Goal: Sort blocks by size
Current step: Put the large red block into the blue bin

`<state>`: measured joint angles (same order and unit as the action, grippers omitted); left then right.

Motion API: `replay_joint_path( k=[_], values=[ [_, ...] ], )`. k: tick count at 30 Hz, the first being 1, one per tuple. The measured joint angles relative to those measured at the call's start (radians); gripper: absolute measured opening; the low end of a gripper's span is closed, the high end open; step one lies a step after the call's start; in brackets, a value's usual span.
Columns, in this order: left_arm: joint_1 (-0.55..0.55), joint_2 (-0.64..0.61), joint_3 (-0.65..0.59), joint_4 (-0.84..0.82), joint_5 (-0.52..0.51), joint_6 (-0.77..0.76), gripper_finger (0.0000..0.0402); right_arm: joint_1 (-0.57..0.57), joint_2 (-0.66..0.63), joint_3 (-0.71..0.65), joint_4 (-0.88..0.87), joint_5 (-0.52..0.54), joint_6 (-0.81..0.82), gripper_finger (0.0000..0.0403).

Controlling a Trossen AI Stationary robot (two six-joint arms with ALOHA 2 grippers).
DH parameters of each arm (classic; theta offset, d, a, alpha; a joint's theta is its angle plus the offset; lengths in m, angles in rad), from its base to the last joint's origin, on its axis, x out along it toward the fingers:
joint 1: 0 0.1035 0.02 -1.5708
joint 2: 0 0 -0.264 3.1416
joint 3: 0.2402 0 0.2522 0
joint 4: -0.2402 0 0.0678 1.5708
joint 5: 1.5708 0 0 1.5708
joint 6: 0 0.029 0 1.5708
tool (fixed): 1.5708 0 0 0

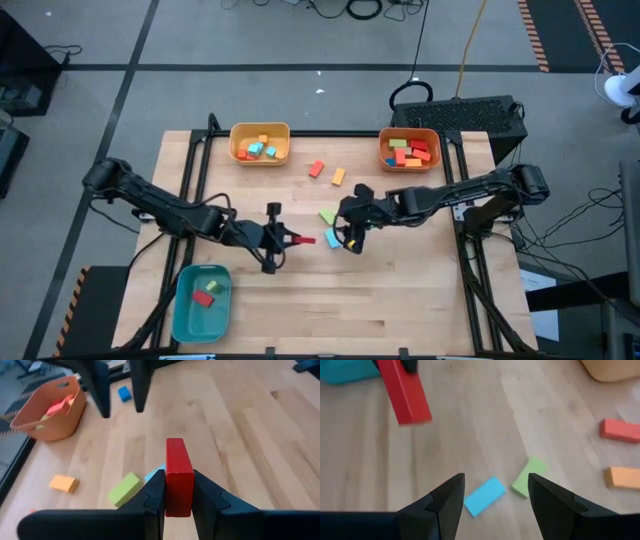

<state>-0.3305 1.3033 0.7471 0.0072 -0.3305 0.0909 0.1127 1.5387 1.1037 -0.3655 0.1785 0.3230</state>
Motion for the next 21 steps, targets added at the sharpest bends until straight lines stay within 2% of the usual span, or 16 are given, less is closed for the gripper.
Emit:
replay_joint_path(
  k=[8,12,21],
  values=[
    [-0.028,-0.053,-0.001,-0.110,-0.025,-0.128,0.0065,0.000,0.000,-0.004,-0.085,0.057,0.023,0.0203],
    [-0.054,-0.080,0.004,-0.174,-0.069,-0.179,0.0065,0.000,0.000,-0.004,-0.142,0.109,0.061,0.0203],
    [-0.122,-0.125,0.131,-0.577,-0.054,-0.441,0.0065,0.000,0.001,-0.005,-0.413,0.219,0.205,0.0203]
  ],
)
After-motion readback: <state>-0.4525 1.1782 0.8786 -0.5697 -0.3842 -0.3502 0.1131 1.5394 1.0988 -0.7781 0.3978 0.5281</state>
